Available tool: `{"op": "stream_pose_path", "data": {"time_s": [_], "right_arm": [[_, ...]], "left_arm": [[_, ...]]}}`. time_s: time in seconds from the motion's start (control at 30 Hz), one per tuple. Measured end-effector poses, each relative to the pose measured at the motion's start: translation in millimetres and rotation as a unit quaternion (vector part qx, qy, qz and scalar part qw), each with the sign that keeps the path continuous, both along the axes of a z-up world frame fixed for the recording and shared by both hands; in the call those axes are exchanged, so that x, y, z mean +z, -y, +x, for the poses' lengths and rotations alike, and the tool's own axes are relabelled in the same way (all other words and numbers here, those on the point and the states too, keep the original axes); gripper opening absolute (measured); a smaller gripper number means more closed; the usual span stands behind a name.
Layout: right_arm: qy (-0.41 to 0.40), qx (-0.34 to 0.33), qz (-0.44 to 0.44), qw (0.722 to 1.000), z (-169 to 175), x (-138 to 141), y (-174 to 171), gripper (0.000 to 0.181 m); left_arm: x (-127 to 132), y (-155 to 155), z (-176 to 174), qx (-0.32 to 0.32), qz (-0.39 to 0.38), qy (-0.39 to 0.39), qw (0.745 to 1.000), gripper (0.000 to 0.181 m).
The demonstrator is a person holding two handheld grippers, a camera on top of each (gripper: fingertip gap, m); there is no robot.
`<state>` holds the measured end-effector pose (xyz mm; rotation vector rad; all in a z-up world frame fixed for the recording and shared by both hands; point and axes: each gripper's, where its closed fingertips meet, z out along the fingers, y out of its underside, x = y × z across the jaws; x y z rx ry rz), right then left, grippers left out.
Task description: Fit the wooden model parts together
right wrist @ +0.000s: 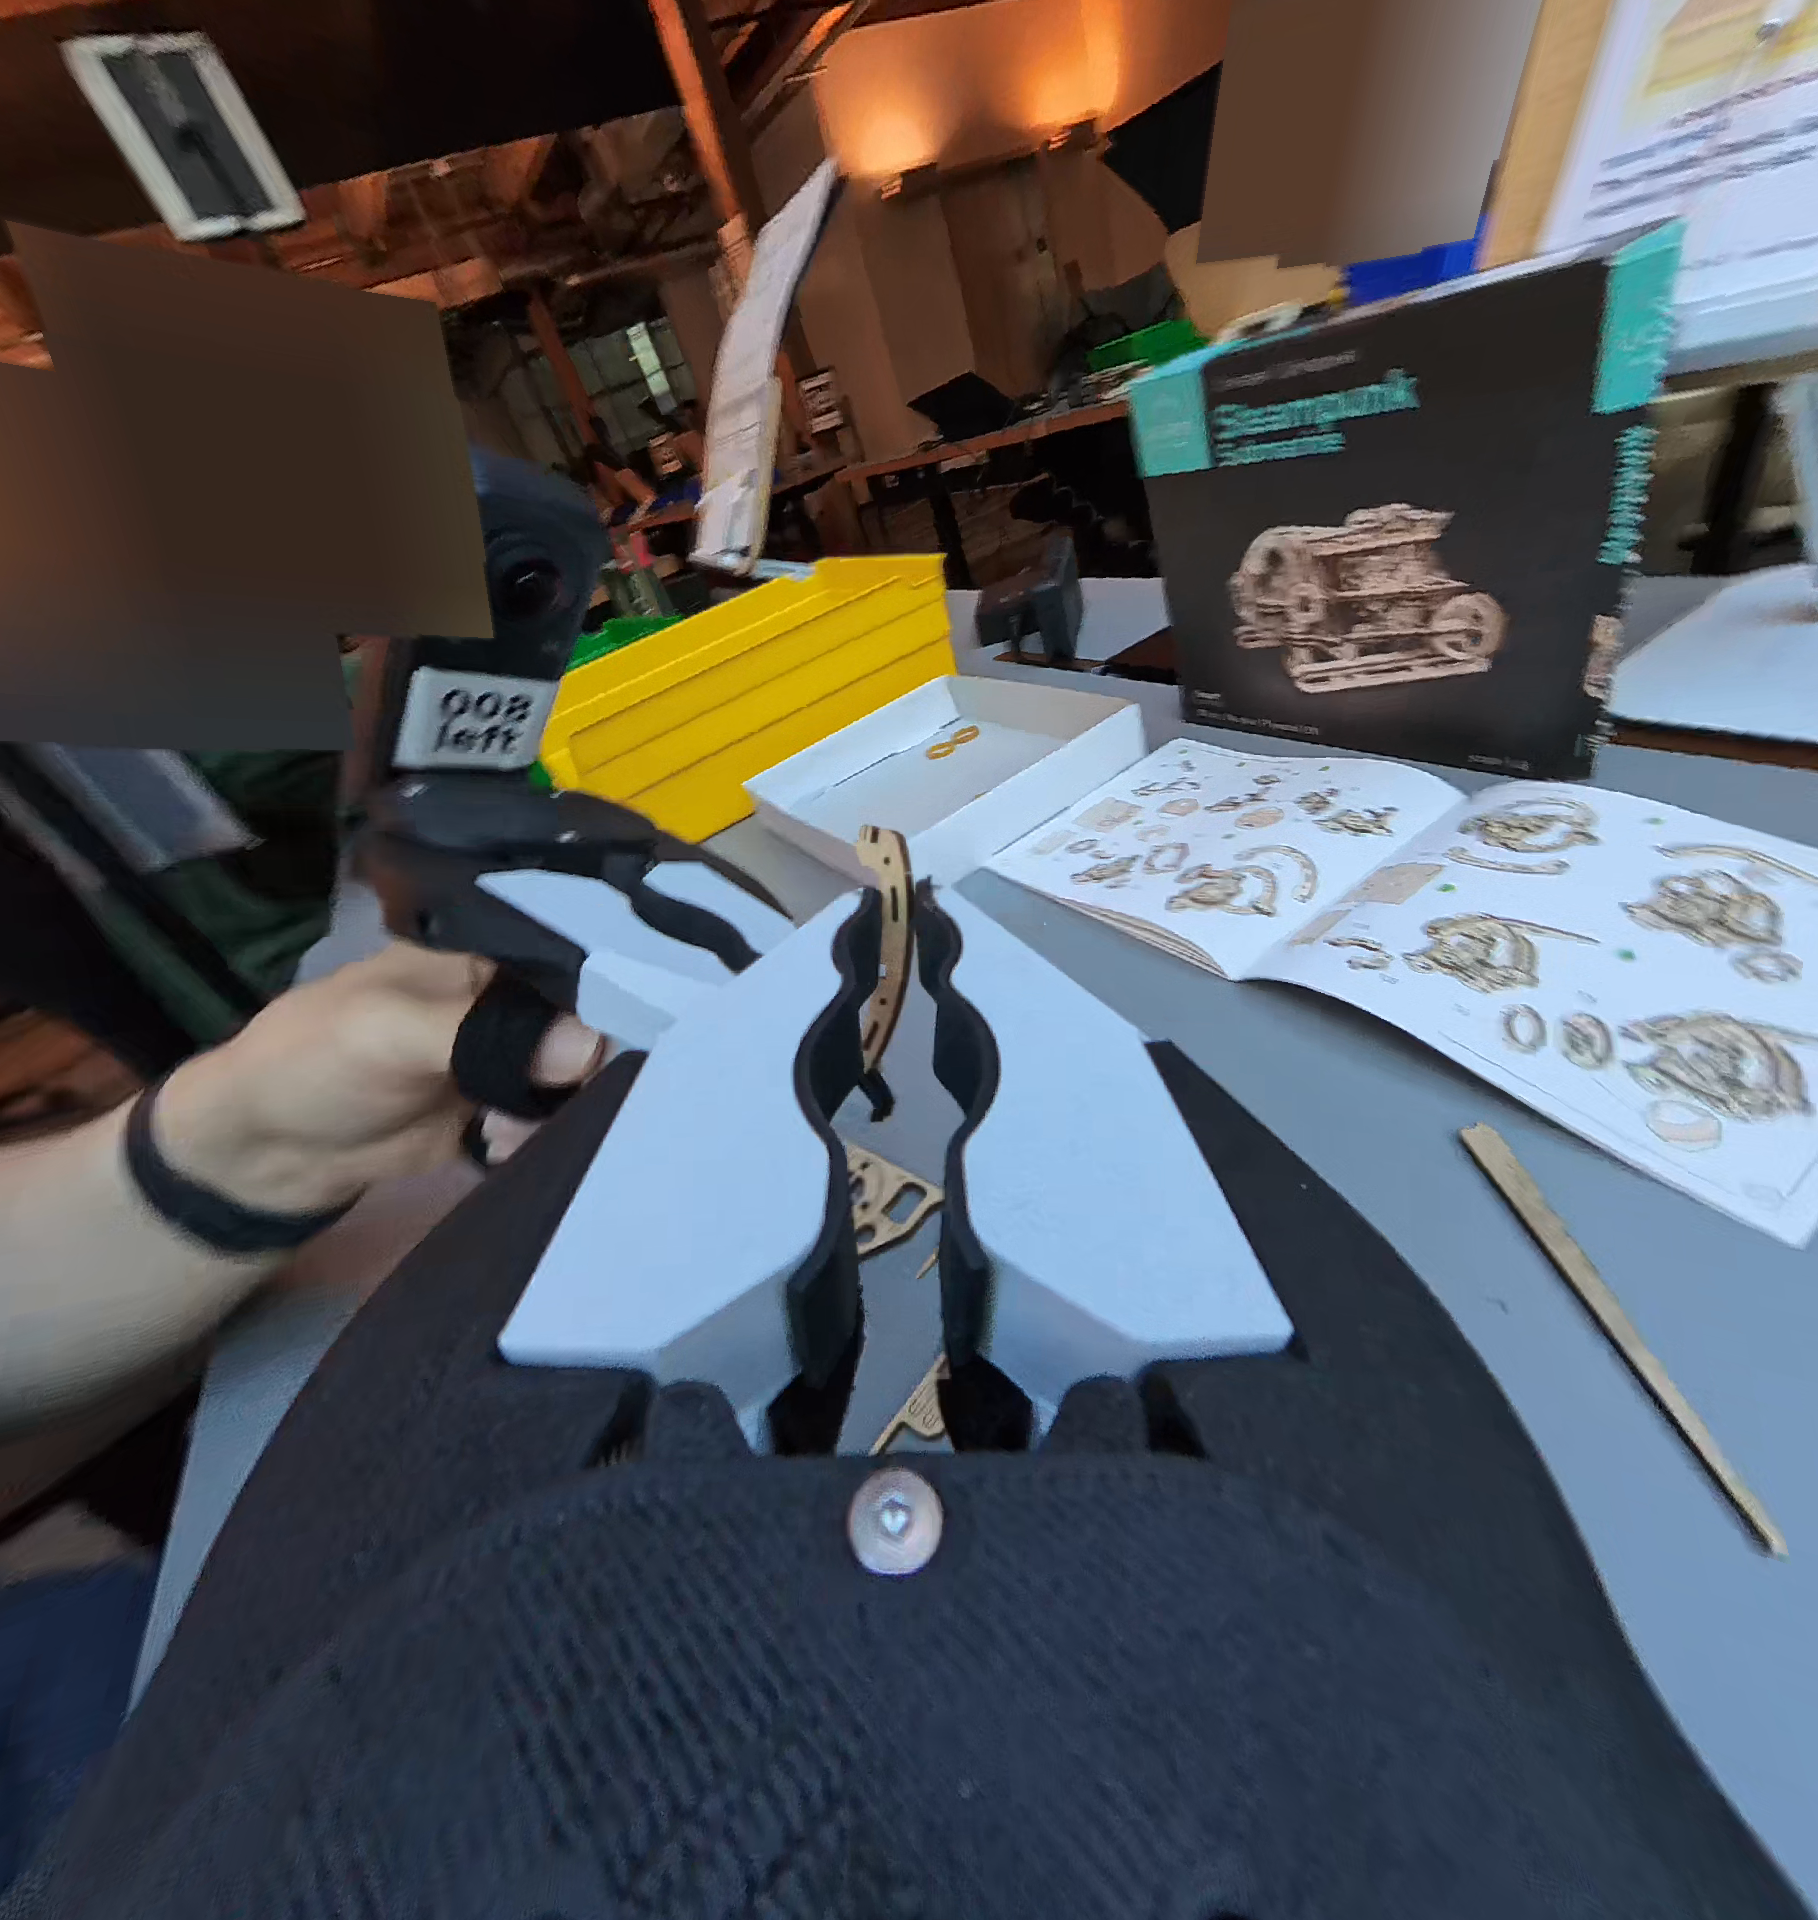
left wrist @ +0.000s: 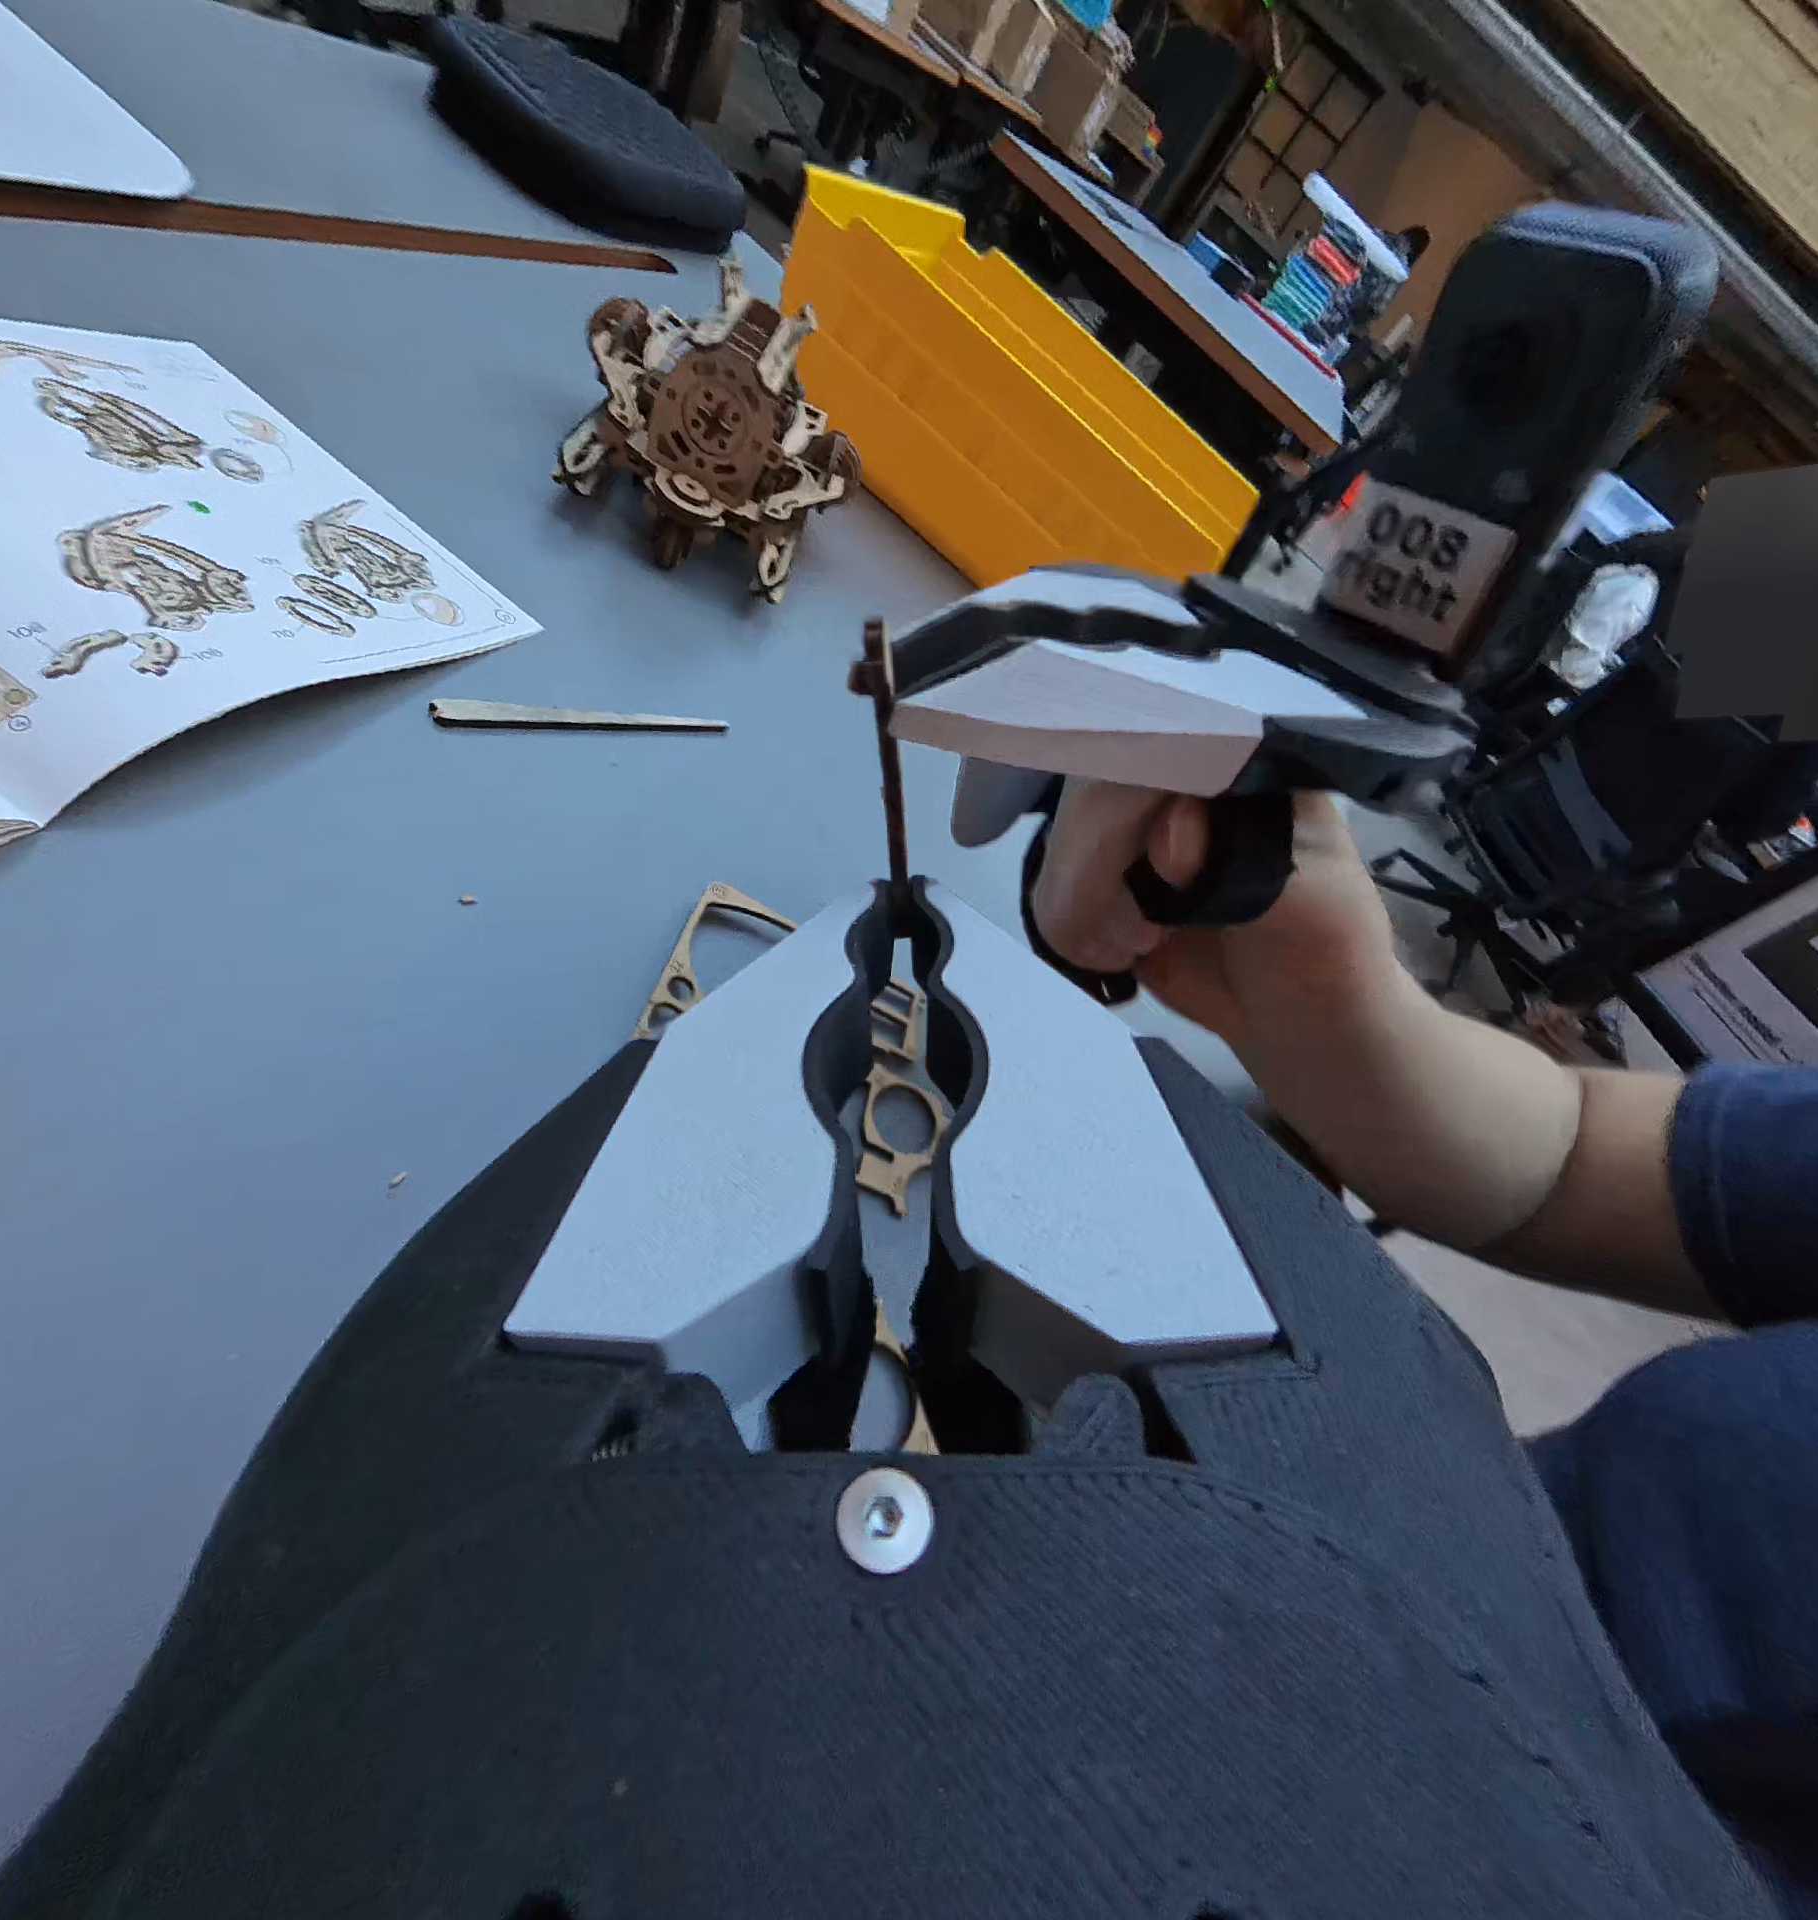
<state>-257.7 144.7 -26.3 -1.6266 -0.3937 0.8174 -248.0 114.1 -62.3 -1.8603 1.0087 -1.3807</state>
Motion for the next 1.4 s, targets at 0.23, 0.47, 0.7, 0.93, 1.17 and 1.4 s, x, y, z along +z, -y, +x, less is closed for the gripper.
{"op": "stream_pose_path", "data": {"time_s": [0.23,0.47,0.7,0.93,1.17,1.4], "right_arm": [[-0.055,0.296,-0.096,0.949,-8.9,-1.2,55.7,0.044],[-0.076,0.397,-0.146,0.903,-60.0,-14.9,79.2,0.035],[-0.035,0.380,-0.130,0.915,-72.5,-28.0,72.9,0.001],[-0.150,0.291,-0.107,0.939,-49.6,3.1,42.7,0.001],[-0.172,0.273,-0.105,0.941,-53.4,8.5,37.2,0.001],[-0.160,0.272,-0.104,0.943,-67.7,5.8,41.9,0.001]], "left_arm": [[2.5,51.6,-64.9,-0.251,-0.053,-0.095,0.962,0.000],[1.4,66.1,-84.4,-0.340,-0.073,-0.149,0.926,0.000],[-10.4,57.3,-84.0,-0.317,-0.068,-0.169,0.931,0.001],[26.0,20.8,-78.1,-0.168,-0.065,0.011,0.983,0.020],[39.6,5.6,-88.3,-0.069,-0.036,0.087,0.993,0.025],[40.1,17.4,-84.3,-0.092,-0.046,0.099,0.990,0.007]]}}
